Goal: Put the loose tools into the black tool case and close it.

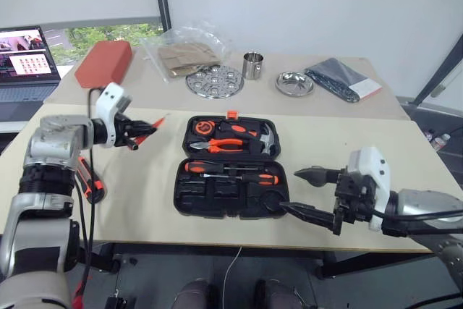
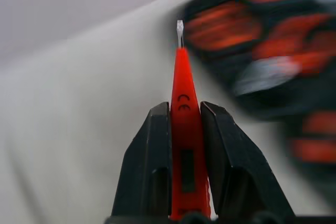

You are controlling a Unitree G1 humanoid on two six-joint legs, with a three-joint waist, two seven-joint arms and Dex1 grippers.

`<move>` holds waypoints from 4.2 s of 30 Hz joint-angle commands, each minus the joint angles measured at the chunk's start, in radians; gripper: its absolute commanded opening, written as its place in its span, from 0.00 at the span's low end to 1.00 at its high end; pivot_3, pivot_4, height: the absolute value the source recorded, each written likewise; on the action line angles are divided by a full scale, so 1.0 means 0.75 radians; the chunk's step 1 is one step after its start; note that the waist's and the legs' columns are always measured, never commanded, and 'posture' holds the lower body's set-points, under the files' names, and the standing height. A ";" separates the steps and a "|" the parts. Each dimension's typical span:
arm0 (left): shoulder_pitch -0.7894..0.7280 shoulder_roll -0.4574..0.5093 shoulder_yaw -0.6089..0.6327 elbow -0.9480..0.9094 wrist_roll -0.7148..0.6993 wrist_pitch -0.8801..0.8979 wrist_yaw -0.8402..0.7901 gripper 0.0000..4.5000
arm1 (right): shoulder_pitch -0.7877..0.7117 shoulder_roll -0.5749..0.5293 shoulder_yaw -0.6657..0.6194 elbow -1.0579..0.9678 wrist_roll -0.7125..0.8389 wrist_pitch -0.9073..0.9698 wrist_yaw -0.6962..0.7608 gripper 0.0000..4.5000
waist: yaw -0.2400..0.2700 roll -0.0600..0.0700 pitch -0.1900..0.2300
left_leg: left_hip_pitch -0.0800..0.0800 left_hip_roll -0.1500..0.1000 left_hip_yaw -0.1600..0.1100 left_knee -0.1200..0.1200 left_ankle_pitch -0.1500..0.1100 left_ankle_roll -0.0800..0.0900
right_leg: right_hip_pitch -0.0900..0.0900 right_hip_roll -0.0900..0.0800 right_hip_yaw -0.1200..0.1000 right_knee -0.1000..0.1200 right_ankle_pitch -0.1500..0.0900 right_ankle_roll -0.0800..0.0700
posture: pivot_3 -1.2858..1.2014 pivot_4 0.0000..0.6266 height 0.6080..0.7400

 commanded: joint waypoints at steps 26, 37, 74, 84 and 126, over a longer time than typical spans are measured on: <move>-0.054 -0.297 -0.466 -0.022 0.330 -0.208 -0.284 0.09 | 0.072 0.080 -0.046 -0.086 0.018 -0.060 -0.191 1.00 | -0.002 0.000 0.000 | -0.011 -0.002 -0.001 0.021 -0.010 0.024 | 0.001 0.000 0.004 0.001 -0.002 0.012 | 0.52 0.24 0.95; -0.030 -0.267 -0.283 -0.117 0.105 -0.093 -0.382 0.75 | 0.072 0.106 -0.004 -0.074 0.011 -0.059 -0.195 1.00 | -0.005 0.000 0.000 | -0.011 -0.002 -0.002 0.021 -0.010 0.023 | 0.000 -0.001 0.004 0.002 -0.002 0.012 | 0.52 0.24 0.95; 0.393 -0.303 -0.036 -0.220 0.029 -0.247 0.074 0.00 | -0.075 0.092 0.127 0.041 -0.061 -0.089 -0.098 1.00 | -0.022 0.009 -0.006 | 0.003 -0.003 -0.001 0.020 -0.011 0.020 | 0.010 -0.016 0.003 0.003 0.000 0.010 | 0.52 0.24 0.95; 1.135 -0.323 0.818 -1.124 -0.307 0.383 0.677 0.72 | -0.495 0.175 0.426 0.353 -0.194 -0.194 0.166 1.00 | -0.062 0.008 -0.004 | 0.003 -0.003 0.000 0.009 -0.009 0.017 | 0.005 -0.015 0.004 0.001 0.000 0.009 | 0.52 0.24 0.95; 0.763 -0.055 0.857 -0.754 -0.387 0.707 0.913 0.38 | -0.492 0.249 0.467 0.407 -0.303 -0.205 0.335 1.00 | -0.020 0.001 -0.003 | 0.005 -0.004 -0.002 -0.002 -0.004 -0.015 | -0.002 -0.012 -0.001 0.007 0.004 -0.002 | 0.52 0.24 0.95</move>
